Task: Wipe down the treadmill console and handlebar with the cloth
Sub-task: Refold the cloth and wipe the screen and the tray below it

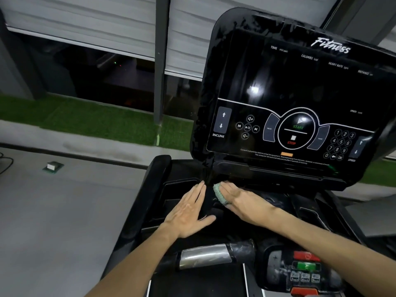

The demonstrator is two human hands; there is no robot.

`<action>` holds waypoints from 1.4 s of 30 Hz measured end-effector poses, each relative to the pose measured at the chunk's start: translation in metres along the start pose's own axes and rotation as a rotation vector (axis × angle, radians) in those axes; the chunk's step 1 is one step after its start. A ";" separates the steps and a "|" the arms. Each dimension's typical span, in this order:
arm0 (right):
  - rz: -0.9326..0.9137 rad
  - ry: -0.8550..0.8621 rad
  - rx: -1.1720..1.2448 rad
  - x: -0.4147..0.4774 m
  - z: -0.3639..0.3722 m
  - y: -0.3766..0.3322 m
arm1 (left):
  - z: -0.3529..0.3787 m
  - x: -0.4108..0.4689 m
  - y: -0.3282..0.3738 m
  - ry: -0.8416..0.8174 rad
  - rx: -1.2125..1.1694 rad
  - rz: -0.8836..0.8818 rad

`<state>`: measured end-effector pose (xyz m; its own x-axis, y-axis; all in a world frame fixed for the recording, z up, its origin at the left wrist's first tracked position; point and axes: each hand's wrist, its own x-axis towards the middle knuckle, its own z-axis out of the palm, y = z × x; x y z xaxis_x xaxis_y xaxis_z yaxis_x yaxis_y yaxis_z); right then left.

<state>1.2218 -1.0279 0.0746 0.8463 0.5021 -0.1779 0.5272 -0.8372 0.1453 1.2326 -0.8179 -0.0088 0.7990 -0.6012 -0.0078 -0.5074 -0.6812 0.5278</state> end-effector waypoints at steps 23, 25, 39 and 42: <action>-0.105 -0.122 0.002 0.007 -0.003 -0.008 | 0.002 0.002 -0.001 0.016 0.020 -0.007; -0.109 -0.123 0.028 0.002 -0.003 -0.005 | 0.003 0.002 -0.001 0.014 0.019 -0.008; -0.032 -0.133 0.144 0.004 0.001 0.007 | 0.003 0.003 -0.001 0.013 0.008 -0.020; -0.075 -0.123 0.142 0.009 0.004 0.005 | 0.000 0.003 -0.003 -0.018 -0.001 -0.025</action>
<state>1.2315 -1.0289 0.0703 0.7847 0.5414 -0.3020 0.5653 -0.8249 -0.0099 1.2358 -0.8177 -0.0103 0.8056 -0.5914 -0.0358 -0.4873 -0.6956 0.5279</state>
